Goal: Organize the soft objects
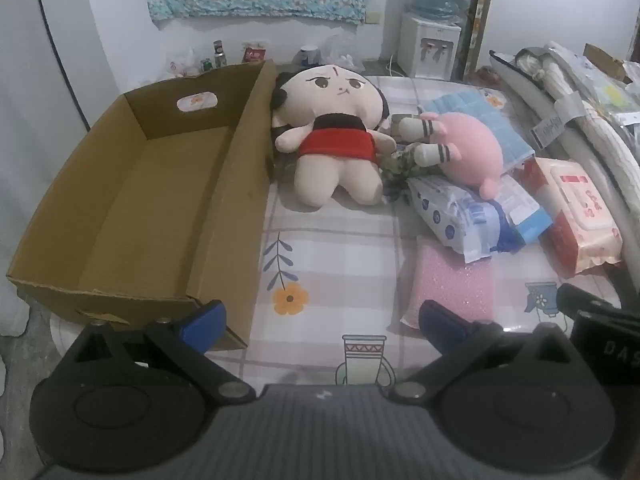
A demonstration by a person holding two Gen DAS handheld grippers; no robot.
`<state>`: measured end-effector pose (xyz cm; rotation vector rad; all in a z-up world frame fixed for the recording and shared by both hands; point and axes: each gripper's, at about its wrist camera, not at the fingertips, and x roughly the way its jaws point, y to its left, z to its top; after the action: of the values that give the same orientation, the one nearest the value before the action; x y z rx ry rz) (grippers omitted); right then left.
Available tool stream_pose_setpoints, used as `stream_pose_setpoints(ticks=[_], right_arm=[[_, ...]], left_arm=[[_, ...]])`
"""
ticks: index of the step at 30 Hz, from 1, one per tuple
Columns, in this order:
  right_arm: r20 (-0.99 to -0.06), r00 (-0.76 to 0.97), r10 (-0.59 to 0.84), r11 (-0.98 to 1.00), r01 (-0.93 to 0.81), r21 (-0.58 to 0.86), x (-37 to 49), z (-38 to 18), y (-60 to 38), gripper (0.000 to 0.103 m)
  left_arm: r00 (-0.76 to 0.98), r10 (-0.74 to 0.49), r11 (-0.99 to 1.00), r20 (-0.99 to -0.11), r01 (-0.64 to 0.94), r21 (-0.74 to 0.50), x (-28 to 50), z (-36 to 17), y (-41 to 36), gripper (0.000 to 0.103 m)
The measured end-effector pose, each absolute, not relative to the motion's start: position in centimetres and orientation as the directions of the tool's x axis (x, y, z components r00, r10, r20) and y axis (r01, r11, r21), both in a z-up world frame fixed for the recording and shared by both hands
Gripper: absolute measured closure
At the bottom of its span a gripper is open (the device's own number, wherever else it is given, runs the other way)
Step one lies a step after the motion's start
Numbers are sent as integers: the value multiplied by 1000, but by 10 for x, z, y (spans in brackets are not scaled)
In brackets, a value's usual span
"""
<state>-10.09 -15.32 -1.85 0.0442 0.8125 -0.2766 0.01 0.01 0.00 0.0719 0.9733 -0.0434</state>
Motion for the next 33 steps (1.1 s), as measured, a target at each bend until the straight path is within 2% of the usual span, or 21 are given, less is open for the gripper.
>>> stream_pose_setpoints(ticks=[33], right_arm=[[-728, 648, -226, 963, 262, -66, -98, -18, -154, 1]], left_arm=[[556, 12, 997, -831, 60, 55, 0, -3, 3, 0]])
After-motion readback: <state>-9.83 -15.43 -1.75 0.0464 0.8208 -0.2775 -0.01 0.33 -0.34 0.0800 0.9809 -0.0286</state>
